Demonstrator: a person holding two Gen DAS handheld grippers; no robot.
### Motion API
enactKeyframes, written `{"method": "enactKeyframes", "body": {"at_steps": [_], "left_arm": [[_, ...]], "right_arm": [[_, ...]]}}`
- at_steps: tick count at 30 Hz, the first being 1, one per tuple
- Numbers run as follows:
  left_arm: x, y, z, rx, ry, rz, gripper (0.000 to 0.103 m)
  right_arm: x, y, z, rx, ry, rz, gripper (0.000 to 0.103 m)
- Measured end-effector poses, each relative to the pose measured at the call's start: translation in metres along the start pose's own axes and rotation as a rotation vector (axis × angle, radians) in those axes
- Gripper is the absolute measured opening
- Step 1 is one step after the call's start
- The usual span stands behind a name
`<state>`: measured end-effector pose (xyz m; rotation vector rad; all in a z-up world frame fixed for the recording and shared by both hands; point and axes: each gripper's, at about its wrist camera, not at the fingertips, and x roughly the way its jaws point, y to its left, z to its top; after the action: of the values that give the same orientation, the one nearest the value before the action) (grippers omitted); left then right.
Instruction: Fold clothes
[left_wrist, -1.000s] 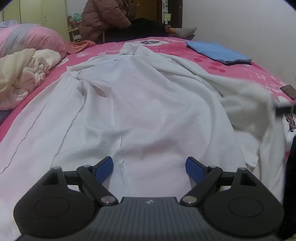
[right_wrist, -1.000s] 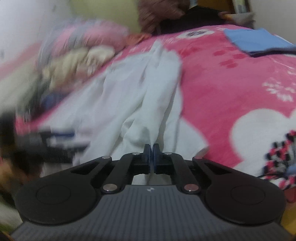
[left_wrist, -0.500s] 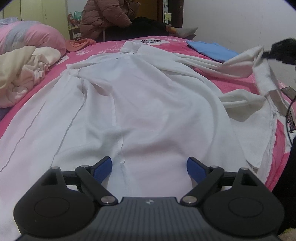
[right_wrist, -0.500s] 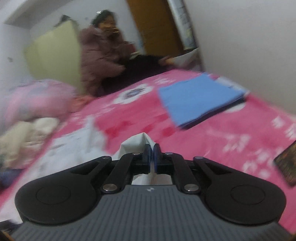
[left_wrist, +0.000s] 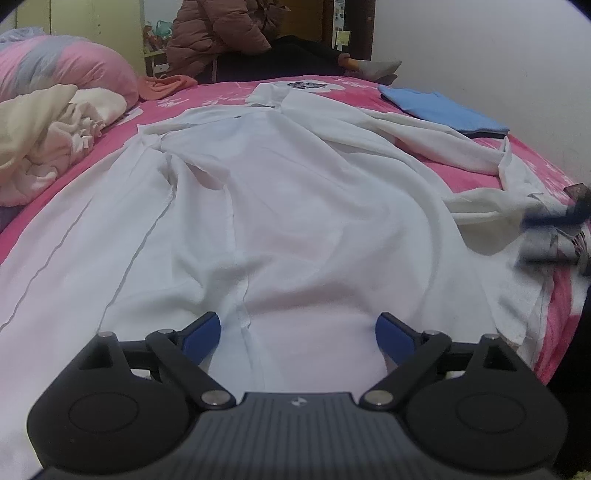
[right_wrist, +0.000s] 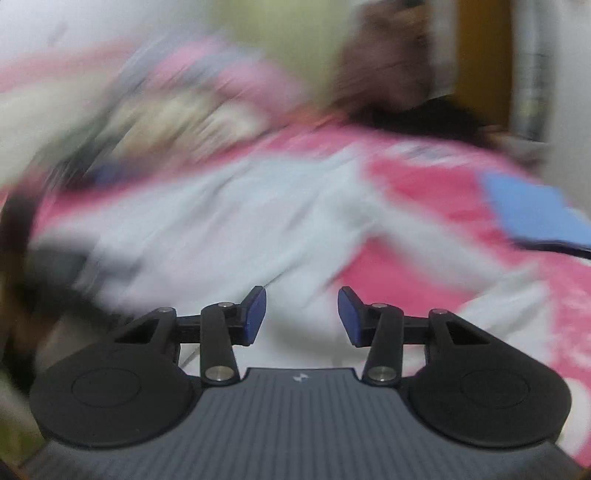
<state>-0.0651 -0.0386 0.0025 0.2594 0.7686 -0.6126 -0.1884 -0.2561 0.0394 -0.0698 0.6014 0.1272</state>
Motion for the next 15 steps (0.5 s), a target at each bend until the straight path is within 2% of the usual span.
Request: {"method": "enactKeyframes", "body": {"at_steps": [2, 4, 6, 8, 9, 10, 15], "left_arm": [[-0.001, 0.001, -0.001, -0.009, -0.004, 0.002, 0.093], [-0.001, 0.002, -0.002, -0.014, -0.007, 0.005, 0.093], [-0.001, 0.001, -0.003, -0.015, -0.009, 0.009, 0.093], [-0.002, 0.002, -0.003, -0.02, -0.012, 0.009, 0.093], [-0.002, 0.003, -0.004, -0.024, -0.014, 0.008, 0.093], [-0.002, 0.003, -0.004, -0.027, -0.017, 0.007, 0.093], [-0.002, 0.004, -0.004, -0.03, -0.019, 0.007, 0.093]], "right_arm": [[0.017, 0.029, -0.011, -0.102, 0.079, 0.061, 0.042], [0.03, 0.039, -0.017, -0.123, 0.127, 0.099, 0.04], [0.037, 0.044, -0.019, -0.128, 0.139, 0.107, 0.039], [0.037, 0.04, -0.016, -0.107, 0.139, 0.109, 0.026], [0.035, 0.035, -0.014, -0.091, 0.138, 0.103, 0.013], [0.033, 0.029, -0.013, -0.073, 0.138, 0.086, 0.007], [0.021, -0.01, -0.005, 0.062, 0.101, -0.019, 0.003]]}}
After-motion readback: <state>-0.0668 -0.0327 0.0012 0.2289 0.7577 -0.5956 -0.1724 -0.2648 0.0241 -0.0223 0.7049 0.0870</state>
